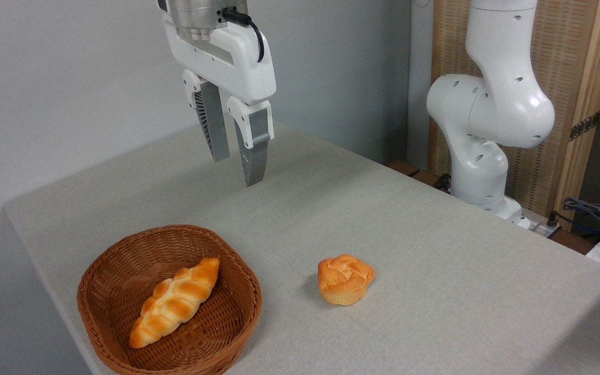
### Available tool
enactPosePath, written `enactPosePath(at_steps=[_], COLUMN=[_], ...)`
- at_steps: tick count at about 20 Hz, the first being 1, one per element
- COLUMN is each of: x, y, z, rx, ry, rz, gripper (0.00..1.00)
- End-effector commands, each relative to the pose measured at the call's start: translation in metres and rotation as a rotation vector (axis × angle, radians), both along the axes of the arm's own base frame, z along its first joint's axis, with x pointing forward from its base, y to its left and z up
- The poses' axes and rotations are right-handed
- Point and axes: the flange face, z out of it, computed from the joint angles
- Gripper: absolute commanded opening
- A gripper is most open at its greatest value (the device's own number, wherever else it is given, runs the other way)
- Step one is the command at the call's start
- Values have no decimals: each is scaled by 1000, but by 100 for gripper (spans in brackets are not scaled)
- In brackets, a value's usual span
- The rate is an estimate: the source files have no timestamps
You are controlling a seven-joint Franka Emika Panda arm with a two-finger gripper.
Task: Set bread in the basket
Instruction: 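Lower the open gripper down onto the round orange bun, then close the gripper fingers around the round orange bun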
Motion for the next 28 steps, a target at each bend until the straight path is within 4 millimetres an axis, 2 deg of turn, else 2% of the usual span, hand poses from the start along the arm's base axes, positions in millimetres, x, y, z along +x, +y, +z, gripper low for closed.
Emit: enactPosePath(at_steps=[1,11,14,17,18,21,23,28], x=[-2,-3,-15,-33,-35,-49,-54,-62], y=[7,8,17,37,39,63,67,72], z=[6,2,-25,-64,-71,-95,-118,-159], rx=[-14,-13,-2,5,18,49,86,150], ry=[-9,-13,-62,-51,-40,10,61,136], rz=[11,13,29,43,13,-106,-188,-227], gripper=[100,100,100,100,100,100,100,100])
